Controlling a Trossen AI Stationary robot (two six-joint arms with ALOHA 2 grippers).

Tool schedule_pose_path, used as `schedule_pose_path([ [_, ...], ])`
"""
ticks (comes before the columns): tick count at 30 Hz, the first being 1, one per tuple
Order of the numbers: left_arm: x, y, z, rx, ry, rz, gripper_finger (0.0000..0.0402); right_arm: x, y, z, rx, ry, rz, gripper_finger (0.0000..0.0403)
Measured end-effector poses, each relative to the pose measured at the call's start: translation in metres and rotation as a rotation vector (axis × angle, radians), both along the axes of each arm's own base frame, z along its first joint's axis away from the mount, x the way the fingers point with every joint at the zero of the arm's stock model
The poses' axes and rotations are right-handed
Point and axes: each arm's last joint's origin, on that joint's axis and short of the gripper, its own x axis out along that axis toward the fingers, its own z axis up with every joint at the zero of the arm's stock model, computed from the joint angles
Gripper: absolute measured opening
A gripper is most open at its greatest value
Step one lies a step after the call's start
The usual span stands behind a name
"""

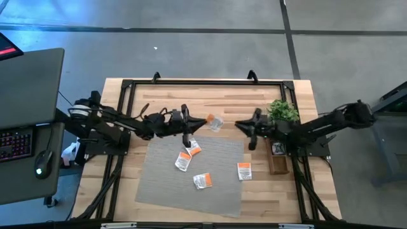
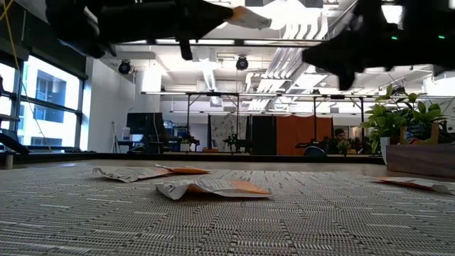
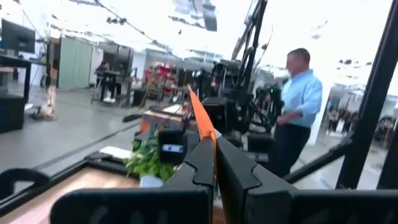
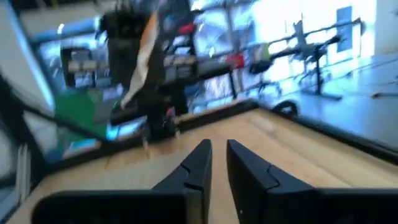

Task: Pick & Place Tea
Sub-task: Put the white tea bag into the bottom section of the wooden organizer

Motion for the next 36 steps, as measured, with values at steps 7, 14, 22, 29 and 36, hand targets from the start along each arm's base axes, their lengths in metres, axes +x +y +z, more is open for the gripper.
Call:
schedule_pose_path([
  [7,0.019,-0.001,0.003,-0.009,-0.024,0.004,0.0,0.048,-0.01,0.03,-0.067,0.087,0.054,0.0129],
  [14,0.02,0.001,0.004,-0.006,-0.013,0.056,0.0,0.06,-0.011,0.047,-0.067,0.043,0.088,0.018],
  [22,0.02,0.002,0.002,0.035,0.01,0.103,0.0,0.061,-0.009,0.051,0.058,-0.016,0.147,0.018],
  [29,0.02,0.004,0.002,0.024,0.022,0.186,0.0,0.06,-0.01,0.056,0.083,-0.076,0.106,0.0167],
  [36,0.019,0.006,0.001,0.024,0.033,0.268,0.0,0.059,-0.012,0.057,0.086,-0.091,0.044,0.0165],
])
